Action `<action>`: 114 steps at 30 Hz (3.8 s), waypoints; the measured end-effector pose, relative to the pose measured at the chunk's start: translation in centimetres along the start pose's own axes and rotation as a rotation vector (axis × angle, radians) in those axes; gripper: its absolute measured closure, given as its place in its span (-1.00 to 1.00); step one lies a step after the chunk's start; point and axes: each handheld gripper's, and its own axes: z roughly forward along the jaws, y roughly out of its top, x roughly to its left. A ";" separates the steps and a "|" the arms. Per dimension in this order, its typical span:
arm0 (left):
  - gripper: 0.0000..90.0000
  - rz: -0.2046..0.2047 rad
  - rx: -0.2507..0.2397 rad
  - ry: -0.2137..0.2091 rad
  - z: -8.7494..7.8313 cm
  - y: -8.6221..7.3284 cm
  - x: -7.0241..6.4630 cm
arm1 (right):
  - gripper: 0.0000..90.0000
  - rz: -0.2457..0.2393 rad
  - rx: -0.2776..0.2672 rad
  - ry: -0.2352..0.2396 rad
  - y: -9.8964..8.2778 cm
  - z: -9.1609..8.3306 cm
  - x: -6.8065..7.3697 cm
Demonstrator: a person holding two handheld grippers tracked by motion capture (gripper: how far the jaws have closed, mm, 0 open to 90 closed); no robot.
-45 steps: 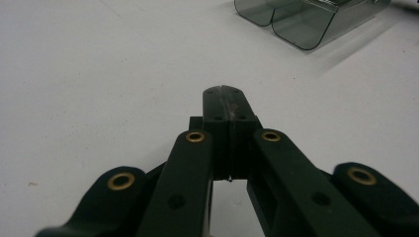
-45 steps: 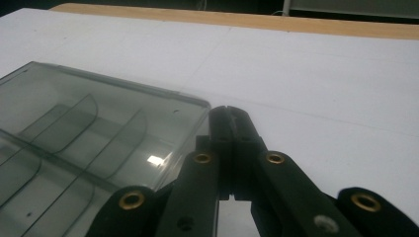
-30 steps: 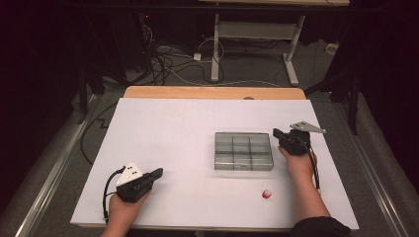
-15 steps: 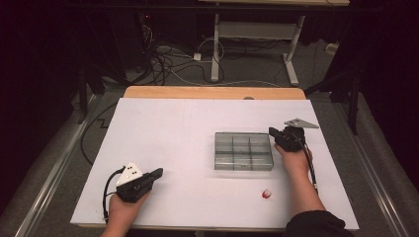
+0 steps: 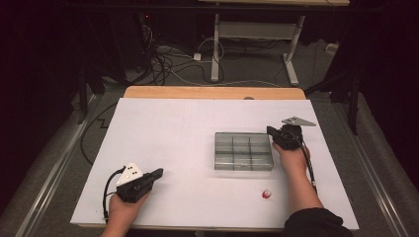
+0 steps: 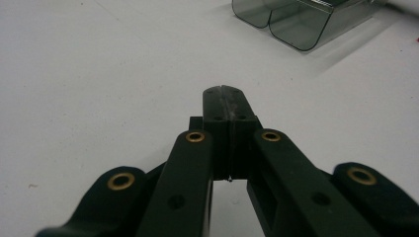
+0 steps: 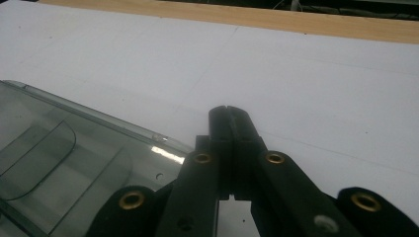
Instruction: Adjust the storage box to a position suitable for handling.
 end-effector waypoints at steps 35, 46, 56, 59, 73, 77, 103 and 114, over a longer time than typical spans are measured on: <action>0.95 0.006 0.008 -0.007 0.0 0.0 0.0 | 1.00 -0.088 0.049 0.122 -1.5 -1.0 5.9; 0.95 0.003 0.002 -0.005 0.0 0.0 0.0 | 1.00 -0.165 0.114 0.155 -2.2 -2.2 9.4; 0.95 -0.021 0.041 -0.008 0.4 0.5 -0.5 | 1.00 -0.241 0.064 0.174 -1.9 -4.6 11.9; 0.95 -0.023 0.057 -0.013 1.1 0.9 -0.8 | 1.00 -0.233 0.041 0.172 -2.1 -5.7 11.5; 0.95 0.012 0.118 -0.041 3.2 1.8 -2.3 | 1.00 -0.184 -0.003 0.176 -7.0 -10.8 10.3; 0.95 0.023 0.130 -0.041 3.3 1.8 -2.6 | 1.00 -0.177 -0.003 0.181 -7.3 -11.0 10.3; 0.95 0.166 0.238 -0.112 3.5 1.3 -6.6 | 1.00 -0.213 0.053 0.134 -7.6 -9.6 10.4; 0.95 0.217 0.234 -0.176 3.2 0.9 -8.3 | 1.00 -0.194 0.056 0.122 -7.5 -9.1 9.4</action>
